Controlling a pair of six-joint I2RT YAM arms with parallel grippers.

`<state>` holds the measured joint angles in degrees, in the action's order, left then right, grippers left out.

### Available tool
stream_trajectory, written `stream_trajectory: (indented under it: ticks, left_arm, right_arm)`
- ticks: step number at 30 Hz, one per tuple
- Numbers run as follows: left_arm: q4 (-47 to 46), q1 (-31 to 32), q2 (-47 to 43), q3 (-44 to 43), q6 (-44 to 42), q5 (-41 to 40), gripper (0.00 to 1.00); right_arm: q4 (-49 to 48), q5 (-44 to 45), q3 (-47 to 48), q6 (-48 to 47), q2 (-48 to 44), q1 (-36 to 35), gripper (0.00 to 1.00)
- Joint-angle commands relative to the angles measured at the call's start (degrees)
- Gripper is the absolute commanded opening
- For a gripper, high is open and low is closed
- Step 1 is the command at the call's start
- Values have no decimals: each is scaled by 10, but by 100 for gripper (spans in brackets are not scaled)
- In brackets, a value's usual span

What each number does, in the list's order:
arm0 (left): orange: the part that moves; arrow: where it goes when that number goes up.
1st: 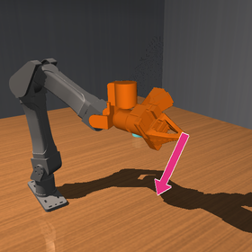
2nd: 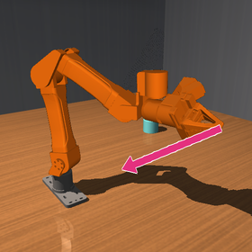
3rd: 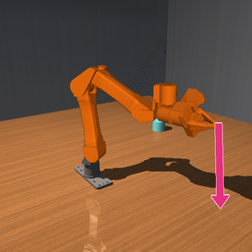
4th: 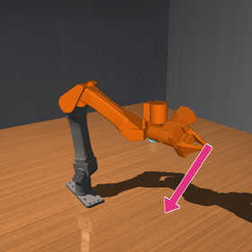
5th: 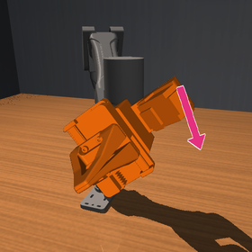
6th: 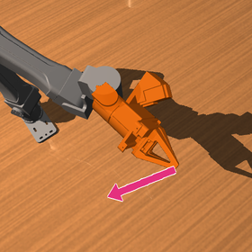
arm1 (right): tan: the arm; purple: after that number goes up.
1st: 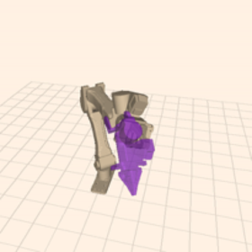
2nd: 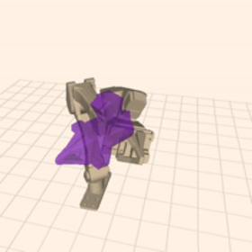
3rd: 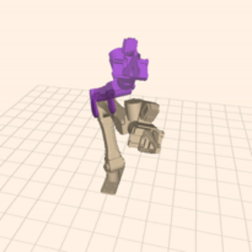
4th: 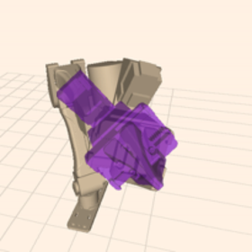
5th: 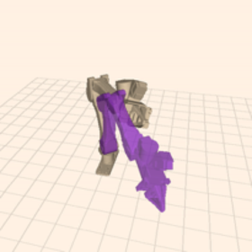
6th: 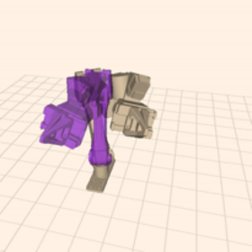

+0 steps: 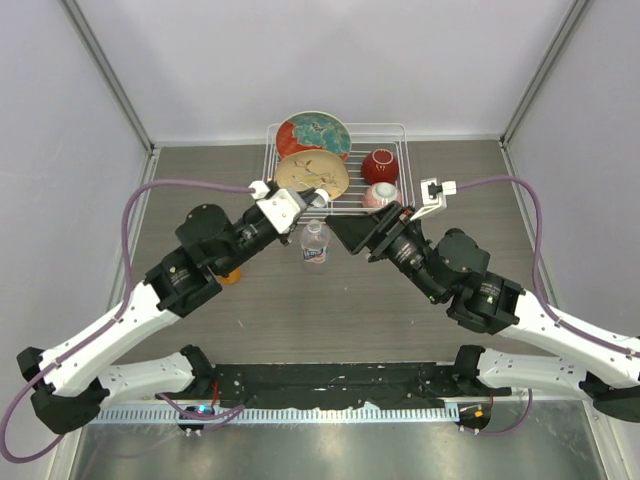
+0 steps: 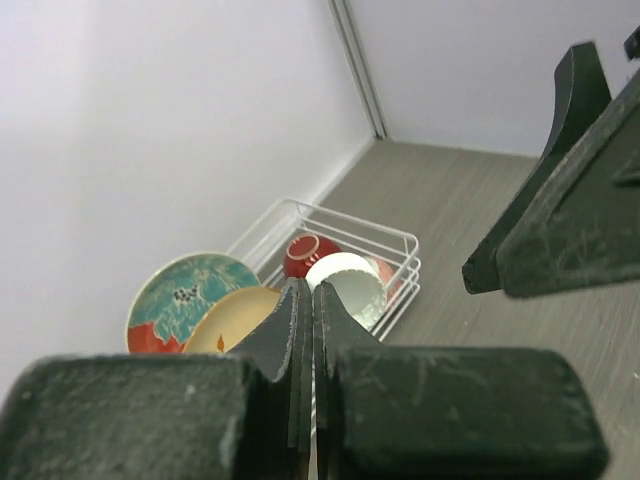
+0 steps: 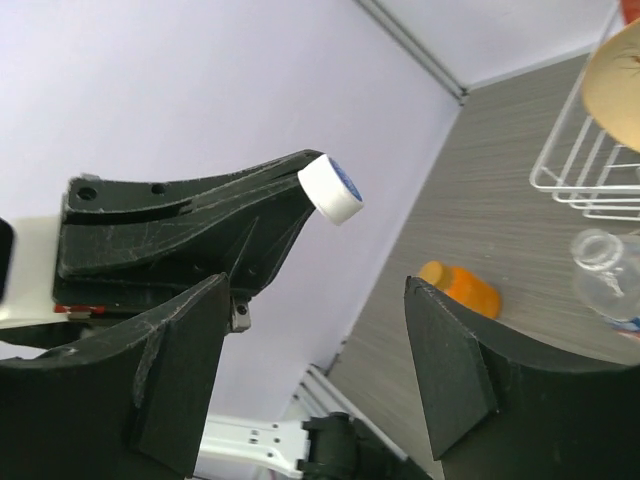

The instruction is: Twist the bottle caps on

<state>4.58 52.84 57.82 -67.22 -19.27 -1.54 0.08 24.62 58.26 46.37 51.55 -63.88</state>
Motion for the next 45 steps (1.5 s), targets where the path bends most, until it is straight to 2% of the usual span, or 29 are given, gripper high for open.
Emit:
stream_trajectory:
  ticks: [1, 7, 20, 32, 45]
  left_arm:
    - [-145, 1, -38, 43, 3, -10, 0]
    - [-188, 1, -75, 82, 11, -15, 0]
    - [-193, 0, -118, 156, 26, 3, 0]
    - [-212, 2, -109, 177, 27, 42, 0]
    - [-221, 4, -102, 193, 8, 49, 0]
  right_arm:
    - [-102, -59, -17, 70, -23, 14, 77]
    - [-141, -74, -63, 189, -20, 50, 73]
    - [-324, -186, -123, 305, 64, 111, 71]
    - [-370, -230, -107, 334, 122, 128, 68]
    - [-380, -259, -96, 333, 135, 137, 48]
